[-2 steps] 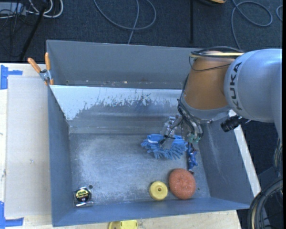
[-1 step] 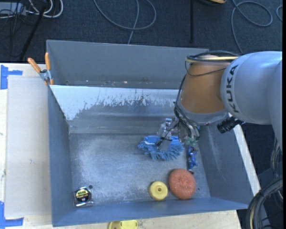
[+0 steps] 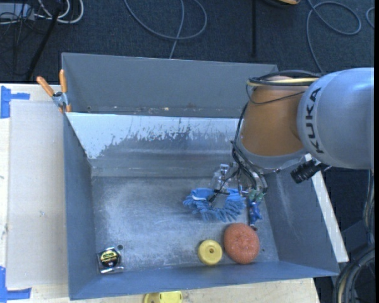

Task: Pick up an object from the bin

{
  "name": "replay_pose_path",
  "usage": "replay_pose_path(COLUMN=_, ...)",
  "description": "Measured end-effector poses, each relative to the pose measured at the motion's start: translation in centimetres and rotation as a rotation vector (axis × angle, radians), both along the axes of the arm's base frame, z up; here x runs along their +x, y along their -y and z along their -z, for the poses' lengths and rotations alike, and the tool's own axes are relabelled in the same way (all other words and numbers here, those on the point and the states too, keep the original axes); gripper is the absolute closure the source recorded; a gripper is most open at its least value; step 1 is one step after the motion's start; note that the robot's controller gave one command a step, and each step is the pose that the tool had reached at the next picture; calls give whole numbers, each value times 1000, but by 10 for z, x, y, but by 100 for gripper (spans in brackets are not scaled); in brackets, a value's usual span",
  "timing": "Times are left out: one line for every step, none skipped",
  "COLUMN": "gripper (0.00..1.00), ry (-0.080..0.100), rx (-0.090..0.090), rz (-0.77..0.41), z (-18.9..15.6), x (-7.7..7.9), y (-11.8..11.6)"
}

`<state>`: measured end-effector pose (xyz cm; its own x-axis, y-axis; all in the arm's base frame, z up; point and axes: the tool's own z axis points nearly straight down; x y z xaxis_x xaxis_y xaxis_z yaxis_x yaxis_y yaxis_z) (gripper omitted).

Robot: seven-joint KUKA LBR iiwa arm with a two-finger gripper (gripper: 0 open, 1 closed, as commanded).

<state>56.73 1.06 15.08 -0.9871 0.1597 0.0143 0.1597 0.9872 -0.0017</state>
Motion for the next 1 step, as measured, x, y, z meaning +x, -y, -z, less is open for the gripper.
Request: replay_pose_path(gripper=100, ry=27, rx=0, rz=-22, z=13, x=20, y=-40)
